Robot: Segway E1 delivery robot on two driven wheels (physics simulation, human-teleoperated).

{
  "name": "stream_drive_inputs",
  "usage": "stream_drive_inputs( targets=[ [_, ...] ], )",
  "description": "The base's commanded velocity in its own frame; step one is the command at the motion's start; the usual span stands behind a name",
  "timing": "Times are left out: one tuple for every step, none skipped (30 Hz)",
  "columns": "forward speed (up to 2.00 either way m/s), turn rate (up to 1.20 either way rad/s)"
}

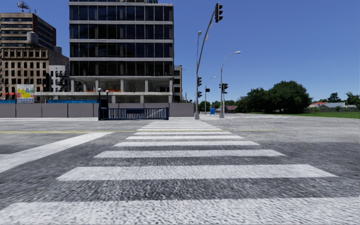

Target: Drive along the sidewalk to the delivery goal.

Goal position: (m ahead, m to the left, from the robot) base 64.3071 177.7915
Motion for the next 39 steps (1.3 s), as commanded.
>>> stream_drive_inputs(
  targets=[
    [1.38, 0.0],
    [1.48, 0.0],
    [1.55, 0.0],
    [1.55, 0.0],
    [1.59, 0.0],
    [1.59, 0.0],
    [1.6, 0.0],
    [1.6, 0.0],
    [1.6, 0.0],
    [1.6, 0.0],
    [1.6, 0.0],
    [1.6, 0.0],
    [1.6, 0.0],
    [1.6, 0.0],
    [1.6, 0.0],
    [1.72, 0.0],
    [1.72, 0.0],
    [1.86, 0.0],
    [1.89, 0.0],
    [1.9, 0.0],
    [1.9, 0.0],
    [1.91, 0.0],
    [1.91, 0.0],
    [1.91, 0.0],
    [1.91, 0.0],
    [1.91, 0.0],
    [1.91, 0.0],
    [1.91, 0.0],
    [1.91, 0.0],
    [1.91, 0.0],
    [1.91, 0.0],
    [1.91, 0.0],
    [1.91, 0.0],
    [1.91, 0.0],
    [1.91, 0.0],
    [1.91, 0.0],
    [1.91, 0.0],
    [1.91, 0.0],
    [1.91, 0.0]
  ],
)
